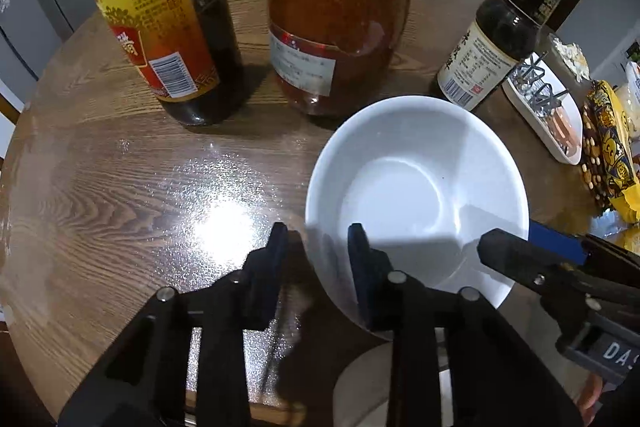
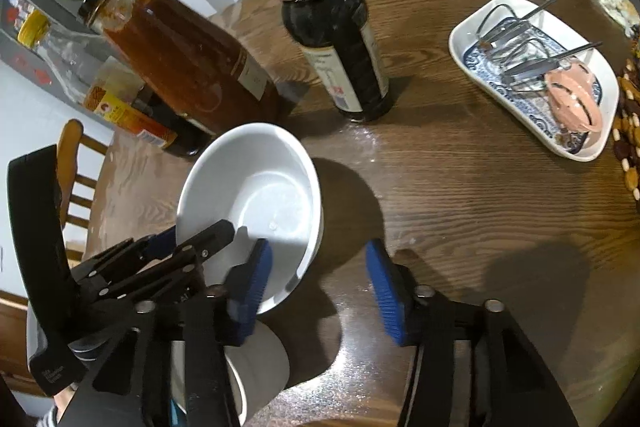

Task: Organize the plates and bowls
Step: 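Grasp the second white bowl rim with both grippers and lift it, then carry the second white bowl and lower it into the shallow white bowl, then hold the second white bowl with both grippers and settle it in place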

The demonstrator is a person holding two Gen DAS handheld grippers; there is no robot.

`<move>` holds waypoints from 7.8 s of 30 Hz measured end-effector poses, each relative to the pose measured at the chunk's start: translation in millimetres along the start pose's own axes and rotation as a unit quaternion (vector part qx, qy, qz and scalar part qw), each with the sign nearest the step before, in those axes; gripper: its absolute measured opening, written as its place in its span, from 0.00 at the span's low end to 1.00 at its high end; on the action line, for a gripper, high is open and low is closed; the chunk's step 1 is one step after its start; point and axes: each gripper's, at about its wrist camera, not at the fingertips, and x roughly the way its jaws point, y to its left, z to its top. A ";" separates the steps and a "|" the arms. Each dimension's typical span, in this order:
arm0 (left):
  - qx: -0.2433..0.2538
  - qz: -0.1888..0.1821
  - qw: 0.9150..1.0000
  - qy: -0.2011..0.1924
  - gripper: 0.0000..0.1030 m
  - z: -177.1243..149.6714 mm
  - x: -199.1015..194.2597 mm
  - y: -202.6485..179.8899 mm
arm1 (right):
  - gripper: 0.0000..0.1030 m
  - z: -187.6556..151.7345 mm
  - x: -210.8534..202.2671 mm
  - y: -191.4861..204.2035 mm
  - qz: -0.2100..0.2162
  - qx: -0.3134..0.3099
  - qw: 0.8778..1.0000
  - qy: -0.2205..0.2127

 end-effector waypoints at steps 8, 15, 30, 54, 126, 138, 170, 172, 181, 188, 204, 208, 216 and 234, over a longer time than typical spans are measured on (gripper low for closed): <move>0.024 0.007 1.000 -0.005 0.15 -1.7 3.0 -16.0 | 0.15 2.2 0.5 11.0 -0.005 -0.030 0.999 -0.012; 0.028 0.004 0.999 -0.018 0.14 -6.7 -2.3 -16.4 | 0.13 1.7 -0.3 10.5 -0.004 -0.026 1.000 -0.017; 0.032 -0.001 0.995 -0.095 0.13 -22.5 -69.0 -19.9 | 0.13 -9.9 -59.7 15.5 0.028 -0.018 0.996 -0.088; 0.095 -0.018 0.983 -0.159 0.15 -100.1 -133.9 -53.3 | 0.13 -111.3 -140.2 19.4 0.004 -0.019 0.989 -0.146; 0.155 -0.030 0.987 -0.042 0.17 -194.0 -95.4 -86.5 | 0.13 -213.2 -112.5 -19.8 0.003 0.020 1.000 -0.002; 0.166 -0.030 0.985 -0.033 0.20 -192.2 -89.8 -86.0 | 0.13 -206.9 -110.2 -15.9 -0.004 0.017 1.000 0.009; 0.179 -0.029 0.983 -0.030 0.20 -191.6 -88.3 -87.4 | 0.13 -206.1 -111.8 -12.3 -0.020 0.009 1.000 0.005; 0.179 -0.029 0.983 -0.030 0.20 -191.3 -88.2 -87.3 | 0.13 -206.3 -111.5 -12.3 -0.020 0.009 1.000 0.006; 0.183 -0.027 0.982 -0.031 0.20 -191.3 -88.4 -87.3 | 0.13 -205.3 -111.6 -12.2 -0.025 0.005 1.000 0.007; 0.188 -0.025 0.981 -0.031 0.20 -191.8 -88.3 -87.9 | 0.13 -205.2 -112.1 -10.0 -0.034 0.000 0.999 0.006; 0.195 -0.019 0.979 -0.048 0.22 -188.2 -83.7 -93.9 | 0.13 -203.7 -111.0 -11.1 -0.043 0.007 0.999 -0.013; 0.188 -0.018 0.981 -0.053 0.22 -183.2 -81.4 -93.6 | 0.13 -200.4 -109.6 -9.5 -0.050 0.002 0.999 -0.021; 0.182 -0.014 0.982 -0.057 0.23 -177.4 -79.0 -95.0 | 0.13 -191.6 -106.8 -10.7 -0.054 0.003 0.998 -0.028; 0.182 -0.006 0.982 -0.058 0.25 -179.1 -81.7 -93.5 | 0.13 -195.5 -108.7 -5.2 -0.058 -0.005 0.998 -0.026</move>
